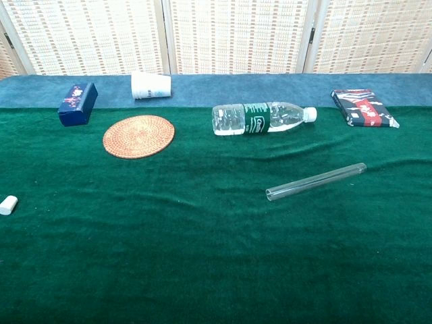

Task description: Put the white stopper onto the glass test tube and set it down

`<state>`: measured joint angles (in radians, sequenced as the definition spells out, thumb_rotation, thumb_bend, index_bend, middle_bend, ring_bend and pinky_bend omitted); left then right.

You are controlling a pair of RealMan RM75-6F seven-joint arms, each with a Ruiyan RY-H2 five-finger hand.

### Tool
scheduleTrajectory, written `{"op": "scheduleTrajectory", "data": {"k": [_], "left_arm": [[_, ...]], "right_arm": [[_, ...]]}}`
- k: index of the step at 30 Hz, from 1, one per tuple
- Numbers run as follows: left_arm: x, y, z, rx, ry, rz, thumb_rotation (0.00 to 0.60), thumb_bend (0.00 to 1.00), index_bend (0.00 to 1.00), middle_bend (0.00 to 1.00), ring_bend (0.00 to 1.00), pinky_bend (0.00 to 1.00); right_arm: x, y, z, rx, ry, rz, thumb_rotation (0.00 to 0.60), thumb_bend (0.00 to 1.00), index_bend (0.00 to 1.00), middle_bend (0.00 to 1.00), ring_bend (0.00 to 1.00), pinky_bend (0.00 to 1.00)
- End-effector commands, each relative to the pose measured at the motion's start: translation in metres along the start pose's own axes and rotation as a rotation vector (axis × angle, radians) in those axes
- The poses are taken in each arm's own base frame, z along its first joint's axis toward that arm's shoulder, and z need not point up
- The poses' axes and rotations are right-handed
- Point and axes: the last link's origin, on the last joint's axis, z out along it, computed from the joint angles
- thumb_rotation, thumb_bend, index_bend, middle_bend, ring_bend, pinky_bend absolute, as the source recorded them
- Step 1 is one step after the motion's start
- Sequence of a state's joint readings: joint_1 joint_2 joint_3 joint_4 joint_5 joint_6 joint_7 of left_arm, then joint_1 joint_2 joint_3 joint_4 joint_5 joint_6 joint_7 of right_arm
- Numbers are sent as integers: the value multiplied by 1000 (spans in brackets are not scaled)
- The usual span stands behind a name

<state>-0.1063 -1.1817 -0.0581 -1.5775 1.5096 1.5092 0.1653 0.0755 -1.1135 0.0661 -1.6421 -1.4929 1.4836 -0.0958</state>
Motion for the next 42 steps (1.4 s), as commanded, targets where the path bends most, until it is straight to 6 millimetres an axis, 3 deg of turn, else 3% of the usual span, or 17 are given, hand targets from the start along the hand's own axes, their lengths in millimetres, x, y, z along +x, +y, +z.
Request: {"op": "scheduleTrajectory", "data": {"k": [1,19,30,42], "left_arm": [[0,1,1,-4,1,-2,600,242,84,145,114,0],[-5,12,16,-85,-12,-18,600,243,84,147,122,0],[-27,40,38,-273,-102,-36,600,230,26,147,106,0],[-56,60,52,-328,-187,-29,600,222,0,108,38,0]], "right_arm": [[0,1,0,-4,2,1,600,420,0,44,73,0],[3,-5,4,14,17,5,600,420,0,47,73,0],[2,-6,4,18,18,12,600,420,0,50,72,0],[1,-5,3,18,25,27,600,420,0,50,75,0]]}}
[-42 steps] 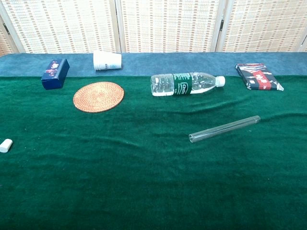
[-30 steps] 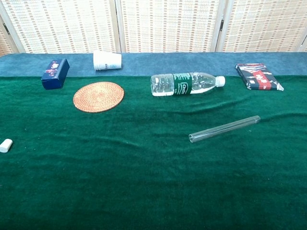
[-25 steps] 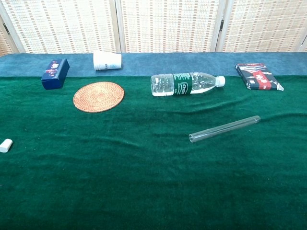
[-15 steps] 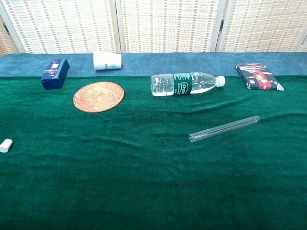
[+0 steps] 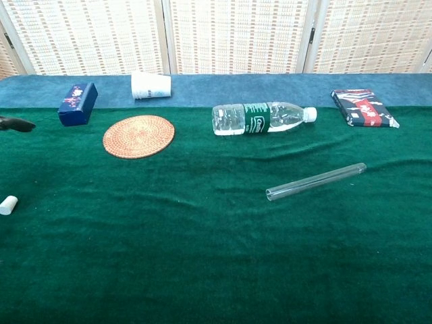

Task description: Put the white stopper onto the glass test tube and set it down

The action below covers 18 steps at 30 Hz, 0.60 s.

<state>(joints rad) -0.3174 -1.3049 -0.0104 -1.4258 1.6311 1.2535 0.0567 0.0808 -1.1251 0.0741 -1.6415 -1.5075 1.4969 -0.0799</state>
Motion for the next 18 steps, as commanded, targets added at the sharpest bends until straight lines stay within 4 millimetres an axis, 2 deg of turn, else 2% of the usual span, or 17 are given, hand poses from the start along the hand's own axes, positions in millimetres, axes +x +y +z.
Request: {"op": "scheduleTrajectory", "data": {"k": [1,18], "left_arm": [[-4,1,7,0,1,-3,600,222,0,107,38,0],[-31,2,30,3,-28,48,600,222,0,106,38,0]], "right_arm": [[0,0,0,1,1,2,600,420,0,50,75,0],[-2,1,0,-4,-2,10,600,419,0,50,74,0]]}}
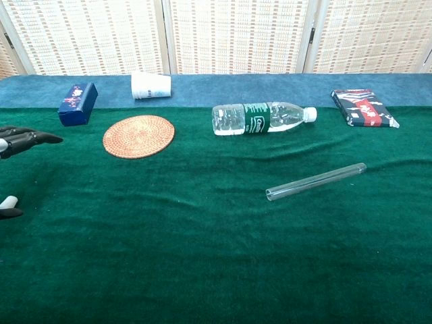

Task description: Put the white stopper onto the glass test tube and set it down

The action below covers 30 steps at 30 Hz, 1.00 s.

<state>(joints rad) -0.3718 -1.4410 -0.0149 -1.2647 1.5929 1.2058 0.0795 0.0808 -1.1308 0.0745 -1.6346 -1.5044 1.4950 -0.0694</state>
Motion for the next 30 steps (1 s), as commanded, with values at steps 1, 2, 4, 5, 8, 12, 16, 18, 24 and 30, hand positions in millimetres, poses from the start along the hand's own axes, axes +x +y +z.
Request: {"op": "scheduleTrajectory", "data": {"k": [1,2,4,5,8,12,16,18,24,30], "left_arm": [[-3,-2,2,10,-7,-1,600,222,0,106,38,0],[-4,-4,3,15,-10,1,600,222,0,106,39,0],[-6,-7,3,28,-14,3,600,222,0,106,39,0],[-6,-8,3,32,-16,3,600,222,0,106,39,0],[-8,-12,3,46,-21,4,600,222,0,106,39,0],[-10,-17,5,62,-23,-1,600,222,0,106,39,0],[-11,-23,7,78,-21,20,600,222,0,106,39,0],[-11,-26,8,87,-19,21,600,222,0,106,39,0],[-8,-34,12,110,-22,34,600,222,0,106,39,0],[1,-41,21,136,-18,45,600,221,0,106,39,0]], "right_arm": [[0,0,0,-1,1,1,600,420,0,50,74,0],[0,0,0,-1,2,1,600,419,0,50,74,0],[0,0,0,-1,4,2,600,420,0,50,75,0],[1,0,0,-1,5,1,600,420,0,50,75,0],[0,0,0,-4,5,-1,600,420,0,50,76,0],[0,-1,1,-1,5,2,600,420,0,50,76,0],[0,-1,0,-4,7,-8,600,420,0,50,76,0],[1,-1,-1,-7,10,-5,600,420,0,50,76,0],[0,-1,-2,-2,-2,0,600,419,0,50,76,0],[1,-1,-3,-5,5,4,600,420,0,50,76,0]]}}
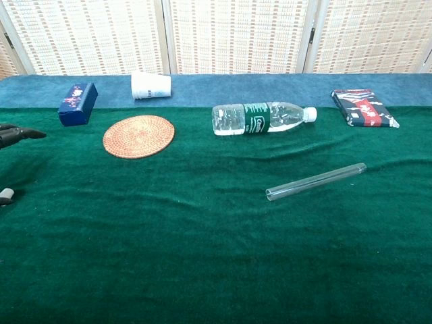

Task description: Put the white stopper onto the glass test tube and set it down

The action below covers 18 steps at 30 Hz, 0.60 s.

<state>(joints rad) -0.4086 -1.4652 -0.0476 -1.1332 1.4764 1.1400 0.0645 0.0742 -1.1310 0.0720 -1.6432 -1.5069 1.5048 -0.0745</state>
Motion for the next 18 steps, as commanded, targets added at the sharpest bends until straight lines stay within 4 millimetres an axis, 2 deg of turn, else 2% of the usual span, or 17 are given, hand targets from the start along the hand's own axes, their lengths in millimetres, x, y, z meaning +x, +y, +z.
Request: {"op": "scheduleTrajectory", "data": {"k": [1,8,18], "left_arm": [[6,-3,5,14,9,0,600,222,0,106,39,0],[14,-10,17,39,10,6,600,221,0,106,39,0],[16,-22,27,89,-14,13,600,221,0,106,39,0]], "right_arm": [[0,0,-1,-2,2,0,600,420,0,50,76,0],[2,1,-1,-7,15,3,600,420,0,50,75,0],[5,2,-2,-9,24,2,600,420,0,50,75,0]]}}
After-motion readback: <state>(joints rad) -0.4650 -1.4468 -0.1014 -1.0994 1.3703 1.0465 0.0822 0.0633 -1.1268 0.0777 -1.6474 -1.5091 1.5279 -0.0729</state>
